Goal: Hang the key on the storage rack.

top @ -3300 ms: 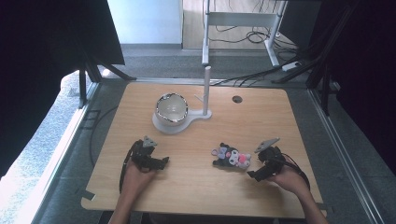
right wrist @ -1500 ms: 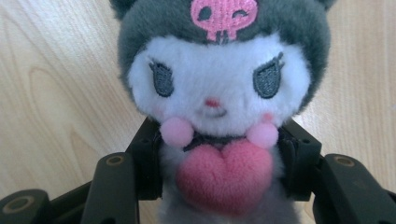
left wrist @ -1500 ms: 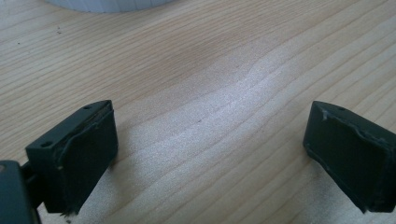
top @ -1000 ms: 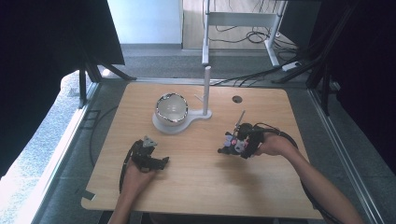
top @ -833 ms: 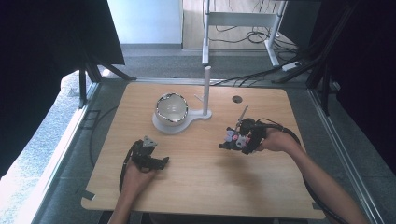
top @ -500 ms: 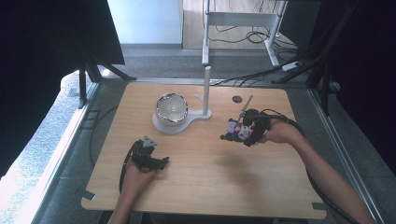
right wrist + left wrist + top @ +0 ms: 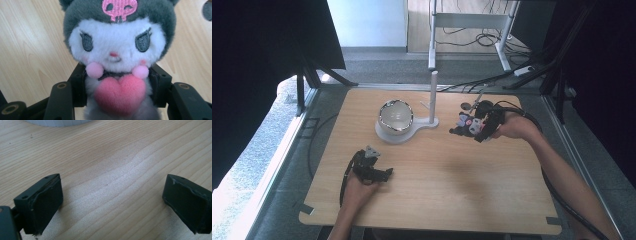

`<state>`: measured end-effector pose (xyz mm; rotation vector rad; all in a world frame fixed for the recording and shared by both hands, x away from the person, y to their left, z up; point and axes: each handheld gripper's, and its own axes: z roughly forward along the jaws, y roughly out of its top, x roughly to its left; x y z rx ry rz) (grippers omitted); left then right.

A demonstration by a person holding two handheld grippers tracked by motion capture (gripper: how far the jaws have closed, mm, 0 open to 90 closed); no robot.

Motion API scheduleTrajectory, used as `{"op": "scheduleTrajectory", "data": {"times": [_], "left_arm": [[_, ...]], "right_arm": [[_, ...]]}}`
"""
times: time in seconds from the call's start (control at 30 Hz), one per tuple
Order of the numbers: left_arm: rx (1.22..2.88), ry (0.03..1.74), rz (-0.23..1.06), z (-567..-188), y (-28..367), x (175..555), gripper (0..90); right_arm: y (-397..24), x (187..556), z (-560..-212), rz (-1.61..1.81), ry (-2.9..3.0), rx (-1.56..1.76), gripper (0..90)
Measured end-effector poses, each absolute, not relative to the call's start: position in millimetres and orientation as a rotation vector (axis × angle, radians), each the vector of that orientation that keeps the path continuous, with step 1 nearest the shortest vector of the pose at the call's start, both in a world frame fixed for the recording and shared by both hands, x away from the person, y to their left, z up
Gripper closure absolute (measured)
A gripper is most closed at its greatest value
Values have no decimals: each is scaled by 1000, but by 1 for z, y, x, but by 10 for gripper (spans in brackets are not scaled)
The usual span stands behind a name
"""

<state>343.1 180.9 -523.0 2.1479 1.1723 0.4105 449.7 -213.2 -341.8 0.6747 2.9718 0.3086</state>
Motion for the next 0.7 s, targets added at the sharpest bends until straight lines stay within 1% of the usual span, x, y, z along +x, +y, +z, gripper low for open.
{"op": "scheduleTrajectory", "data": {"times": [0.37,0.7], "left_arm": [[2149,1174,408,-523,181,343,30],[2155,1169,408,-523,181,343,29]], "right_arm": [[-210,472,-314,343,2929,704,449],[-205,492,-296,366,2902,726,449]]}}
